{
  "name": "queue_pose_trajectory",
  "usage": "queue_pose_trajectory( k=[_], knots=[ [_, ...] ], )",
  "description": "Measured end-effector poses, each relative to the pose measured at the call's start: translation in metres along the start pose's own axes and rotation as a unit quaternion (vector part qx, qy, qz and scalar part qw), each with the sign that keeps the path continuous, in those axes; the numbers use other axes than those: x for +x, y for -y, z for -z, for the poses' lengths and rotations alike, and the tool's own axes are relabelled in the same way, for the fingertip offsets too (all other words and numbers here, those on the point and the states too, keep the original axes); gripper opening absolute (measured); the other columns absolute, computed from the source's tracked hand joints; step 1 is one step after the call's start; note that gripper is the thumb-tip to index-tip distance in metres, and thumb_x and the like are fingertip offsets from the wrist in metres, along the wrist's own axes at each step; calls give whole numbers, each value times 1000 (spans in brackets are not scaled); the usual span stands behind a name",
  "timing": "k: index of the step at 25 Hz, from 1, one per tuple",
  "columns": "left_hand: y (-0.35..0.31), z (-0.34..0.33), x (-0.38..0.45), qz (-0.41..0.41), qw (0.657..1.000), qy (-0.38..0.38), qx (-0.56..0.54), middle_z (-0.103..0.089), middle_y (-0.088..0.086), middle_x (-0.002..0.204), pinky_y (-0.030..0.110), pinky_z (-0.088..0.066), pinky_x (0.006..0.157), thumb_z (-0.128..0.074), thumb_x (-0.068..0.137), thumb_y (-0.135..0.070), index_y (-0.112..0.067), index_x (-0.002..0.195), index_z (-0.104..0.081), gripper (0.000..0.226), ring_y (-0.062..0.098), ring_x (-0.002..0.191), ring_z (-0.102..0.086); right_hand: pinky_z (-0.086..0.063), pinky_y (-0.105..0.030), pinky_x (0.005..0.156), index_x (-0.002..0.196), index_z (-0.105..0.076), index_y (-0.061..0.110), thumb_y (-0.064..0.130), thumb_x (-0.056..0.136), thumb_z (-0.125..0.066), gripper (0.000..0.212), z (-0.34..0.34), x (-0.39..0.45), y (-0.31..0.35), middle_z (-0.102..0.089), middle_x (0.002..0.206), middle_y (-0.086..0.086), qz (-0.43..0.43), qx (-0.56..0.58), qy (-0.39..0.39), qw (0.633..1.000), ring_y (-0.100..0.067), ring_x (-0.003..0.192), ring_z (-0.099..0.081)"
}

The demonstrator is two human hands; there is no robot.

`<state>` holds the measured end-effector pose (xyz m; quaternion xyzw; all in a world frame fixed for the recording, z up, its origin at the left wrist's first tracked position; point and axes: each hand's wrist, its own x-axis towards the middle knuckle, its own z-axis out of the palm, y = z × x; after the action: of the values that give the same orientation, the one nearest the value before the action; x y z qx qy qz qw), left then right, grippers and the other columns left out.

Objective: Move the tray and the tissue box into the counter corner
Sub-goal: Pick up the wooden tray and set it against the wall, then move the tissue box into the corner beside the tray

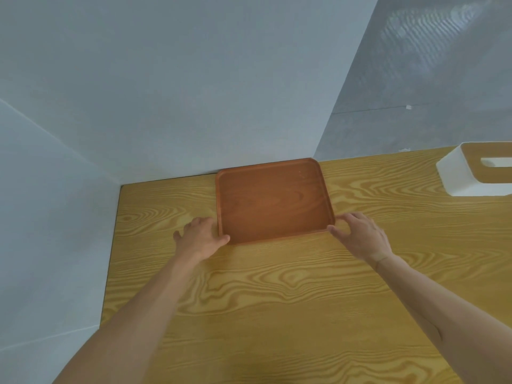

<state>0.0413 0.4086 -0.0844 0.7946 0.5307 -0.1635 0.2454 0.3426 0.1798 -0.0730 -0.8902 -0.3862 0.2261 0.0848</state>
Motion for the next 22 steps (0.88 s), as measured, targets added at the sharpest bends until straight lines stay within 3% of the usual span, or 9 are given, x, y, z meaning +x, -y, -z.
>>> queue_pose_trajectory(
  k=[5, 9, 17, 22],
  knots=[
    [-30, 24, -31, -200, 975, -3, -92, -54, -6, 137, 45, -43, 103, -51, 88, -68, -29, 125, -59, 55, 16, 125, -50, -48, -40, 89, 118, -67, 26, 53, 93, -52, 39, 26, -54, 13, -64, 125, 6, 70, 56, -68, 994, -20, 115, -58],
    [-75, 27, -65, -340, 939, -24, -52, -57, -10, 128, 35, -43, 99, -38, 83, -76, -27, 113, -64, 64, 7, 121, -47, -50, -40, 88, 113, -70, 25, 44, 94, -60, 28, 43, -105, 11, -68, 122, 6, 104, 65, -135, 983, -19, 113, -60],
    [-158, -15, -152, -480, 871, -106, 1, -63, -10, 121, 36, -40, 100, -38, 88, -69, -25, 111, -67, 57, 9, 123, -50, -47, -41, 94, 113, -71, 25, 53, 96, -48, 39, 60, -218, -47, -70, 120, 7, 96, 15, -203, 974, -17, 114, -61],
    [-210, -64, -221, -500, 862, -70, 36, -61, -6, 123, 40, -43, 100, -34, 87, -72, -23, 113, -66, 64, 15, 121, -51, -48, -41, 94, 116, -69, 26, 52, 96, -50, 38, 63, -301, -124, -70, 118, 6, 55, 15, -219, 974, -19, 114, -62]
  ],
)
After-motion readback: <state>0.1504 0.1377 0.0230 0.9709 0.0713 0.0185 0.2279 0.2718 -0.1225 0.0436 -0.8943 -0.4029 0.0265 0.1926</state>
